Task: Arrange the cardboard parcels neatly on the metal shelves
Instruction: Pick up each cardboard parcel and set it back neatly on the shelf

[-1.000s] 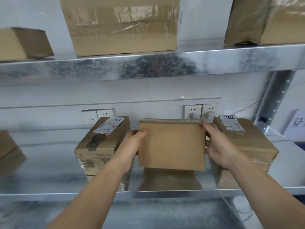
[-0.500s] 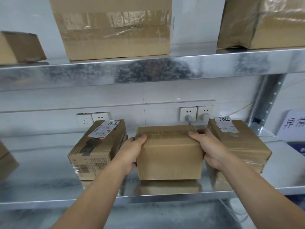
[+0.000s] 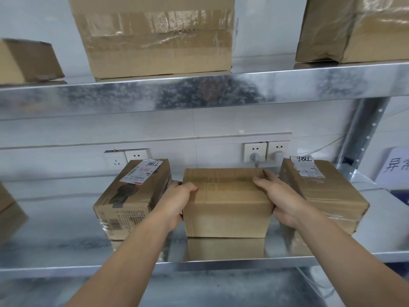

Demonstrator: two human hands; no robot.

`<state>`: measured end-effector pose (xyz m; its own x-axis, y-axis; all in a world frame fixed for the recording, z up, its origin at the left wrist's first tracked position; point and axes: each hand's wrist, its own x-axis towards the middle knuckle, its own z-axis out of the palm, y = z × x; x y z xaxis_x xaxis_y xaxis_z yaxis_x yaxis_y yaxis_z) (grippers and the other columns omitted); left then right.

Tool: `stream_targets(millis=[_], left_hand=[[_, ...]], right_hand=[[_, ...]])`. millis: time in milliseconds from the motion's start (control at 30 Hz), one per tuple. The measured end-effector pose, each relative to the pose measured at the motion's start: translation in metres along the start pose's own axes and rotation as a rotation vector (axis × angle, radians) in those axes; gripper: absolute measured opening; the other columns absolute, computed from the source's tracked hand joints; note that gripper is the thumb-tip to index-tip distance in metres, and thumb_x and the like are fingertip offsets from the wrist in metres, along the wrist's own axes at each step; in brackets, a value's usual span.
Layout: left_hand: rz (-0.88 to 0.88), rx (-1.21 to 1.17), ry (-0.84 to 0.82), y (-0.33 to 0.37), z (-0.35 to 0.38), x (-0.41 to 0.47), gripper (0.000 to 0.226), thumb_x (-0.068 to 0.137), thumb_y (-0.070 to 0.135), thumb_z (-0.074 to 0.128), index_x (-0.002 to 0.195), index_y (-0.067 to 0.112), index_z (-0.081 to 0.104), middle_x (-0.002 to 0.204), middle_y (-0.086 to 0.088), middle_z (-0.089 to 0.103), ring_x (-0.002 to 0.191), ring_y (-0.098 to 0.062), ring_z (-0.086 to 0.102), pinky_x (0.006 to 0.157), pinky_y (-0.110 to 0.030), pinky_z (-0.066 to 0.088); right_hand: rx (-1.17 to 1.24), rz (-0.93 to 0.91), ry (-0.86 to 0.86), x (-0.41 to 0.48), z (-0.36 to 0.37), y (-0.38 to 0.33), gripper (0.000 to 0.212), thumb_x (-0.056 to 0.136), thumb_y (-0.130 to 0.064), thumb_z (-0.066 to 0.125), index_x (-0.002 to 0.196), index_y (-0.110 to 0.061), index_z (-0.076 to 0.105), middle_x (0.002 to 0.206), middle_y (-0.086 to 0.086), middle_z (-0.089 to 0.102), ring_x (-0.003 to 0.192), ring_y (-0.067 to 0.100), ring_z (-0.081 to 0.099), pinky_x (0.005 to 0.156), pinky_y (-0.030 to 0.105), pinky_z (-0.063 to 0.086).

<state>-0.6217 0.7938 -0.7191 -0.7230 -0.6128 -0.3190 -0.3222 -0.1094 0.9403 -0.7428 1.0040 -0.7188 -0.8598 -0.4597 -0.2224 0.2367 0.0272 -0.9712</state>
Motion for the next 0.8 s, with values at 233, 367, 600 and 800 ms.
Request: stream_targets(millis=[233,367,600,800], left_hand=[[-0.03,0.001,0.002,-0.004,0.0,0.006,0.025,0.098,0.038,0.06,0.118,0.023,0.058,0.117,-0.005,0.068,0.106,-0.028,0.064,0.097,-0.054,0.052],[-0.04,0.003,-0.004,-0.001,0.001,0.006,0.03,0.101,0.04,0.056,0.124,0.022,0.056,0.119,-0.005,0.067,0.103,-0.025,0.064,0.072,-0.039,0.052],[-0.056,0.093,0.02,0.004,0.001,0.014,0.047,0.097,0.054,0.054,0.134,0.025,0.052,0.127,-0.002,0.063,0.112,-0.029,0.061,0.077,-0.047,0.053],[-0.049,0.146,0.034,0.006,0.001,0.021,0.046,0.098,0.052,0.055,0.135,0.025,0.049,0.129,-0.004,0.06,0.113,-0.03,0.059,0.086,-0.053,0.053]], right_hand=[[-0.068,-0.012,0.005,0.004,0.003,0.002,0.056,0.105,-0.027,0.058,0.156,-0.028,0.036,0.119,-0.005,0.065,0.103,0.015,0.066,0.073,0.031,0.054],[-0.097,-0.013,0.019,0.008,0.003,0.004,0.054,0.105,-0.029,0.058,0.155,-0.028,0.038,0.123,-0.004,0.065,0.105,0.017,0.066,0.075,0.031,0.053],[-0.174,0.008,0.081,0.017,0.005,0.006,0.051,0.103,-0.039,0.057,0.151,-0.029,0.042,0.124,0.0,0.065,0.107,0.022,0.065,0.085,0.037,0.056],[-0.188,0.05,0.098,0.023,0.003,0.007,0.043,0.099,-0.041,0.063,0.137,-0.021,0.056,0.116,0.005,0.07,0.103,0.027,0.069,0.09,0.043,0.058]])
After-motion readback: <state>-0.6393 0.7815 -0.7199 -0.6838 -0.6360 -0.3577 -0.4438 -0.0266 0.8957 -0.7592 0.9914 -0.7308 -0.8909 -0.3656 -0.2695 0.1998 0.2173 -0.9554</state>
